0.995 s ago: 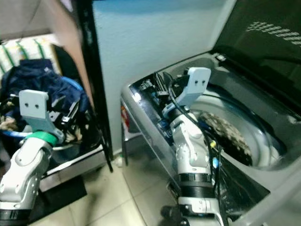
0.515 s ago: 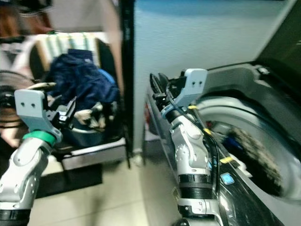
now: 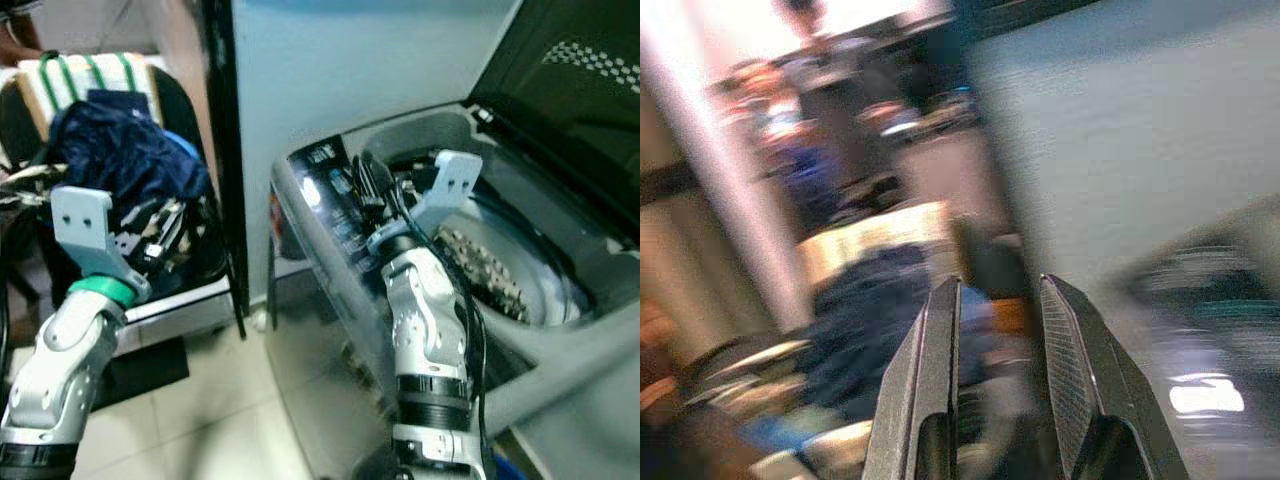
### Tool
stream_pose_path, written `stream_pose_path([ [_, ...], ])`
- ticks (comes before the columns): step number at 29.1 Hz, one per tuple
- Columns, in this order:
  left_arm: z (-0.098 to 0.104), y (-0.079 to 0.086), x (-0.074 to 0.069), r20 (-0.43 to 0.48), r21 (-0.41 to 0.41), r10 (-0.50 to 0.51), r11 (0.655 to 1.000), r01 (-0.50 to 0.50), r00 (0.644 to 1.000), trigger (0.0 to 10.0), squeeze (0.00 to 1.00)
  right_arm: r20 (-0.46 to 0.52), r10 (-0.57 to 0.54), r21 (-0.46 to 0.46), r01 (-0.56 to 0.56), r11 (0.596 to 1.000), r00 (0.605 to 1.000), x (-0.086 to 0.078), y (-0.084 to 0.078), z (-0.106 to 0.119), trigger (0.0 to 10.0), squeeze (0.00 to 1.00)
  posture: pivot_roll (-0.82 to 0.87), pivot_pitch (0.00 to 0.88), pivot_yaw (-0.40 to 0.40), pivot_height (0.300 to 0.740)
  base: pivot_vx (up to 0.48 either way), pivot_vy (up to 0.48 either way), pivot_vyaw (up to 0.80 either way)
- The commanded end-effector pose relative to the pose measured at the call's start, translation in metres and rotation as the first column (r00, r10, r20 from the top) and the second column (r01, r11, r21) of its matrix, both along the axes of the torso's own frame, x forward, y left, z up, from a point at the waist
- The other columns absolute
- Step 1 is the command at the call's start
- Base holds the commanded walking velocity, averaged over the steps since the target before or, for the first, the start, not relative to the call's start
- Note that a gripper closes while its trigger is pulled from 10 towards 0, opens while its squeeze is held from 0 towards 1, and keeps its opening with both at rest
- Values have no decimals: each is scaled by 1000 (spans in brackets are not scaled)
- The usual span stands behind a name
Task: Clothes washing
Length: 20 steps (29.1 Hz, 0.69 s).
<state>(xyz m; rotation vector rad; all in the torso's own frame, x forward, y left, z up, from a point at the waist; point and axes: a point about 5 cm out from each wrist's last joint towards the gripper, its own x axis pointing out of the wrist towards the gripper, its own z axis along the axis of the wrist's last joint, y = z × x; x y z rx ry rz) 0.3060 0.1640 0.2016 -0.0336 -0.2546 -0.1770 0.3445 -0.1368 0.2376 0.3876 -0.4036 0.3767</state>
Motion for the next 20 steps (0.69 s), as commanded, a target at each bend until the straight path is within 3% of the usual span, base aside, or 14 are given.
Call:
stream_pose_path([
  [1,-3,-2,-1,-7,8,-3,1000,3,1000,10000,0,-4,2,5,-2,1000,1000,0,-3,1,10000,0,31,31,-19,740,0,0,0],
  [20,-10,3,0,-22,-19,26,999,-26,999,10000,0,-12,71,-11,-71,997,997,-2,8,-2,10000,0,25,8,-29,740,0,0,0],
])
